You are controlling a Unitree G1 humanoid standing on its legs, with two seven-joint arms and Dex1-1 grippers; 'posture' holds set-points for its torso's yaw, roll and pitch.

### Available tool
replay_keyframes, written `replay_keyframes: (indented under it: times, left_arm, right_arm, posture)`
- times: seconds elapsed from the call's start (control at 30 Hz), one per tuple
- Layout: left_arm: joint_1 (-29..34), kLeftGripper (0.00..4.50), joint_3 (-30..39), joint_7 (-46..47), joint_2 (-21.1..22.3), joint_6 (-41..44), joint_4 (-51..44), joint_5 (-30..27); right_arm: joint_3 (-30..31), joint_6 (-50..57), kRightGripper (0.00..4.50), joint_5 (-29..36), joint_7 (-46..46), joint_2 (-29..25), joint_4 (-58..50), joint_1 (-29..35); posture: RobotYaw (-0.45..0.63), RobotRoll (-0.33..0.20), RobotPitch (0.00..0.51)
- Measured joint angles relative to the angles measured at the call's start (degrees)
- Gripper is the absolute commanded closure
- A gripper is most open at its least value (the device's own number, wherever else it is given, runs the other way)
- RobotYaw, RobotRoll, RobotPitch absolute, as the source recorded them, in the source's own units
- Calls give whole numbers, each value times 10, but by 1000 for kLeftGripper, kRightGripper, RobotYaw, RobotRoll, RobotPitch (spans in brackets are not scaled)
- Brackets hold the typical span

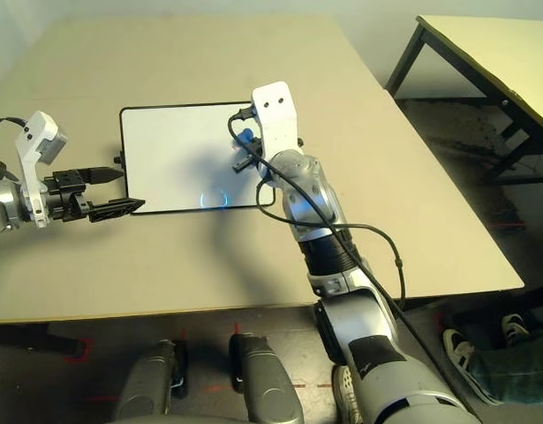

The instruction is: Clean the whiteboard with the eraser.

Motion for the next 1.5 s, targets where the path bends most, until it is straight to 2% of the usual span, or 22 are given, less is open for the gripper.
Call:
replay_keyframes:
  times: [0.27,0.8,1.2,1.5]
  left_arm:
    - [0,0,0,1,0,5,-1,-3]
    - [0,0,0,2,-1,5,-1,-3]
    - [5,0,0,6,-5,8,-5,-7]
    - [5,0,0,7,-6,11,-6,-9]
  right_arm:
    - [35,33,4499,3,19,9,-57,26]
    - [69,48,4499,16,37,19,-62,48]
    - [49,28,4499,24,35,23,-10,8]
    - [26,53,4499,25,23,26,-17,-17]
  posture:
    - [-92,0,192]
    - [-88,0,198]
    - [-94,0,198]
    - [-95,0,201]
